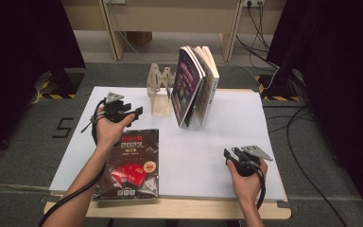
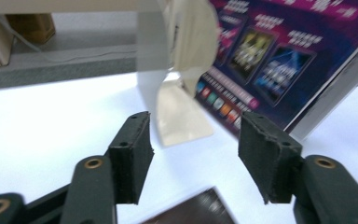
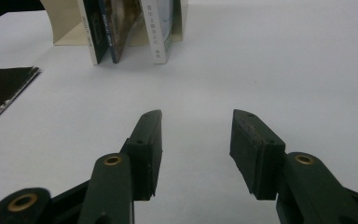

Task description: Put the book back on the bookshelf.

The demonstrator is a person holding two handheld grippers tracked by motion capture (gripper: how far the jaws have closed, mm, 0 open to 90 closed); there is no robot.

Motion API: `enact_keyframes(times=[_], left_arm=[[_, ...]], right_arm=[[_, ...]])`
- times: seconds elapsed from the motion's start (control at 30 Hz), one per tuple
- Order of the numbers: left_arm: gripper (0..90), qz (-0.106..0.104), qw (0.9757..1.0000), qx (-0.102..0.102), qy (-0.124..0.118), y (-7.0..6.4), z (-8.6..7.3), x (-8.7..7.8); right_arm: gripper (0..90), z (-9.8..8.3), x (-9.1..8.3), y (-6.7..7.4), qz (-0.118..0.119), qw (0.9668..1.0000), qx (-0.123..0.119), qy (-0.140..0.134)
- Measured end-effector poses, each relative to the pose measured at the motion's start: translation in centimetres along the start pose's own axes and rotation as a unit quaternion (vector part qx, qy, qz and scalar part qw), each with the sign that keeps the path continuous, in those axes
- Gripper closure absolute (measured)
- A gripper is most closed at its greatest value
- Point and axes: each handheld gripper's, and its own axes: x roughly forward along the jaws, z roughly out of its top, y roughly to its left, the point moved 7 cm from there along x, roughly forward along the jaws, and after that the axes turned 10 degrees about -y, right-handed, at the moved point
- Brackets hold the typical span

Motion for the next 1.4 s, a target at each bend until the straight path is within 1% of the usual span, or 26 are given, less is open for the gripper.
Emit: enact_keyframes(times=[0.07, 0.13, 0.17, 0.2, 0.27, 0.33, 0.37, 0.4, 0.43, 0.5, 0.6, 0.67, 0.73, 0.8, 0.87, 0.97, 1.0, 1.03, 1.17, 1.23, 1.27, 1.4], left_arm=[[44.8, 0.006, 0.9999, -0.006, 0.005, 1.0, -0.7, -0.6], [45.2, 0.012, 0.9998, -0.011, 0.012, 2.0, -1.4, -1.2], [45.2, 0.016, 0.9996, -0.016, 0.016, 2.6, -1.9, -1.6], [45.3, 0.02, 0.9994, -0.017, 0.02, 3.2, -2.3, -1.9], [45.5, 0.025, 0.9991, -0.017, 0.03, 4.1, -3.1, -2.5], [45.7, 0.038, 0.9984, -0.023, 0.034, 5.3, -4.0, -3.4], [45.8, 0.042, 0.9982, -0.026, 0.035, 5.7, -4.3, -3.6], [45.9, 0.047, 0.9977, -0.029, 0.04, 6.4, -4.8, -4.1], [45.9, 0.049, 0.9973, -0.033, 0.043, 6.7, -5.2, -4.3], [45.7, 0.053, 0.9964, -0.035, 0.057, 7.5, -6.2, -4.8], [45.9, 0.059, 0.9954, -0.043, 0.061, 8.4, -7.1, -5.5], [46.2, 0.064, 0.9949, -0.05, 0.06, 9.0, -7.6, -5.9], [46.6, 0.063, 0.9942, -0.056, 0.067, 9.3, -8.2, -6.1], [46.6, 0.053, 0.9933, -0.064, 0.08, 9.3, -9.1, -6.0], [46.9, 0.05, 0.9922, -0.07, 0.091, 9.4, -10.0, -6.0], [47.9, 0.047, 0.9909, -0.072, 0.103, 9.5, -10.9, -6.0], [48.3, 0.047, 0.9907, -0.074, 0.104, 9.5, -11.1, -6.0], [48.5, 0.045, 0.99, -0.077, 0.109, 9.5, -11.5, -6.0], [50.2, 0.041, 0.9884, -0.084, 0.12, 9.5, -12.2, -6.0], [51.1, 0.04, 0.9884, -0.081, 0.122, 9.5, -12.3, -6.0], [51.7, 0.04, 0.9882, -0.08, 0.125, 9.5, -12.4, -6.0], [55.7, 0.03, 0.9875, -0.08, 0.132, 9.2, -12.6, -5.8]], right_arm=[[54.3, 0.2, 0.0, 0.4, 0.001, 1.0, 0.0, 0.0], [53.9, 0.2, 0.0, 0.7, 0.003, 1.0, 0.001, 0.007], [53.8, 0.3, 0.1, 0.9, 0.005, 1.0, 0.001, 0.008], [53.7, 0.3, 0.1, 1.0, 0.007, 0.9999, -0.002, 0.01], [53.5, 0.2, 0.2, 1.3, 0.012, 0.9998, 0.001, 0.018], [53.5, 0.3, 0.4, 1.5, 0.014, 0.9996, -0.002, 0.024], [53.5, 0.4, 0.5, 1.6, 0.016, 0.9996, -0.003, 0.025], [53.4, 0.4, 0.5, 1.7, 0.017, 0.9995, -0.001, 0.025], [53.4, 0.5, 0.5, 1.8, 0.018, 0.9995, -0.006, 0.026], [53.2, 0.5, 0.6, 2.0, 0.019, 0.9994, -0.004, 0.03], [53.1, 0.6, 0.8, 2.5, 0.023, 0.999, -0.008, 0.038], [53.0, 0.7, 1.0, 2.9, 0.028, 0.9989, -0.012, 0.037], [52.9, 0.7, 1.1, 3.4, 0.032, 0.9985, -0.013, 0.042], [52.8, 0.7, 1.3, 3.8, 0.036, 0.9981, -0.015, 0.048], [52.7, 0.7, 1.5, 4.1, 0.04, 0.9978, -0.017, 0.051], [52.4, 0.7, 1.8, 4.6, 0.045, 0.9972, -0.018, 0.057], [52.4, 0.7, 2.0, 4.7, 0.049, 0.9969, -0.022, 0.058], [52.4, 0.7, 2.0, 4.8, 0.049, 0.9968, -0.021, 0.059], [52.4, 0.8, 2.3, 5.3, 0.053, 0.9963, -0.024, 0.062], [52.3, 0.9, 2.4, 5.6, 0.055, 0.9962, -0.022, 0.064], [52.3, 0.9, 2.5, 5.7, 0.056, 0.9962, -0.027, 0.061], [52.1, 1.0, 2.7, 6.3, 0.062, 0.9954, -0.028, 0.067]])
